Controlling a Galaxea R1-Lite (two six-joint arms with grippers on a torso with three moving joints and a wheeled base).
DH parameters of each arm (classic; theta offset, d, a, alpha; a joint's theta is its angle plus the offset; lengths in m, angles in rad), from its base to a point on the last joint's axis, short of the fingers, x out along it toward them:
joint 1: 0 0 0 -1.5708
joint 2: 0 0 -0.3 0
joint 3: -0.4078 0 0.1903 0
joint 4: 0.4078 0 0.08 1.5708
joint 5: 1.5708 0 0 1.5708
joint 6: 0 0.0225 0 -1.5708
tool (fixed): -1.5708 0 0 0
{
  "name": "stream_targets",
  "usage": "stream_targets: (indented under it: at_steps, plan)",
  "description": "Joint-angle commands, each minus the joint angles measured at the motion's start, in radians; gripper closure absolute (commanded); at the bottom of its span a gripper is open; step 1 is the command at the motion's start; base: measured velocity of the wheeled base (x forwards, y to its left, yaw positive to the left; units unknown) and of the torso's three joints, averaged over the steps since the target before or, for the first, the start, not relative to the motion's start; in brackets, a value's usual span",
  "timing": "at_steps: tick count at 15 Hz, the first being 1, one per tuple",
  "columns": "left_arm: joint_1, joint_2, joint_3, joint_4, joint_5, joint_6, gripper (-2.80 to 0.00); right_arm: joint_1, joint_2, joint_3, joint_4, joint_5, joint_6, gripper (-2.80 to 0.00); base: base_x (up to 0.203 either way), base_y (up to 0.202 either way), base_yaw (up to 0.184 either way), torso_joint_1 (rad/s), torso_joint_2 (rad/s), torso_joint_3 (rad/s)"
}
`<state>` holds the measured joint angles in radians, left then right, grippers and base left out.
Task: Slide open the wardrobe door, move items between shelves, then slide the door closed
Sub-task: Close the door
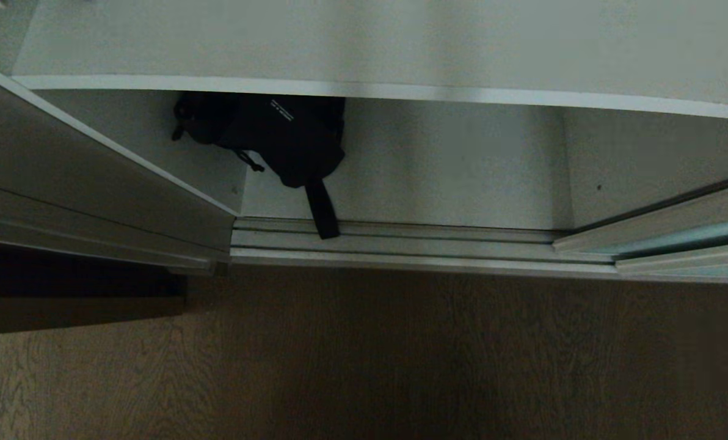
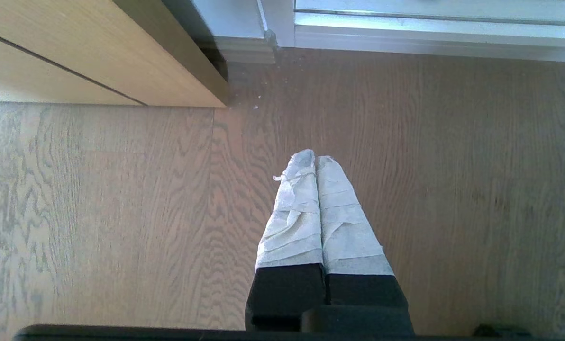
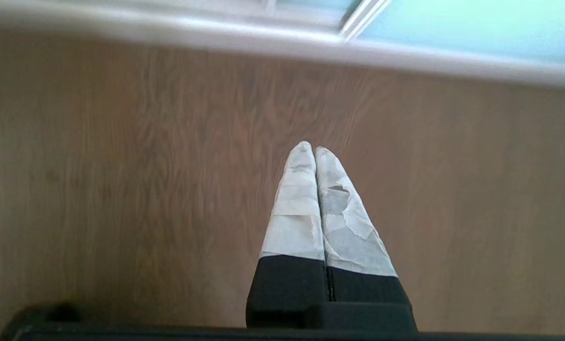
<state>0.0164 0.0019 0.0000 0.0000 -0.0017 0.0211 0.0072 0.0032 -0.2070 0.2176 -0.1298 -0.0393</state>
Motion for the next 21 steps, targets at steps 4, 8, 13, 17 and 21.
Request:
stream_targets:
  at_steps: [4, 8, 13, 17, 21]
  plan:
    - [0.000, 0.003, 0.000, 0.000, 0.000, 0.000, 0.00, 0.000, -0.005, 0.211, -0.220, 0.141, 0.007, 0.00, 0.000, 0.000, 0.000, 0.000, 0.00, 0.000]
    - [0.000, 0.002, 0.000, 0.000, 0.000, 0.000, 0.00, 0.000, -0.006, 0.207, -0.220, 0.140, 0.029, 0.00, 0.000, 0.000, 0.000, 0.000, 0.00, 0.000]
    - [0.000, 0.003, 0.000, 0.000, 0.000, 0.000, 0.00, 0.000, -0.006, 0.207, -0.221, 0.140, 0.038, 0.00, 0.000, 0.000, 0.000, 0.000, 0.00, 0.000]
    - [0.000, 0.003, 0.000, 0.000, 0.000, 0.000, 0.00, 0.000, -0.007, 0.207, -0.221, 0.139, 0.041, 0.00, 0.000, 0.000, 0.000, 0.000, 0.00, 0.000]
    - [0.000, 0.002, 0.000, -0.001, 0.000, 0.000, 0.00, -0.001, -0.008, 0.207, -0.216, 0.139, 0.033, 0.00, 0.000, 0.000, 0.000, 0.000, 0.00, 0.000]
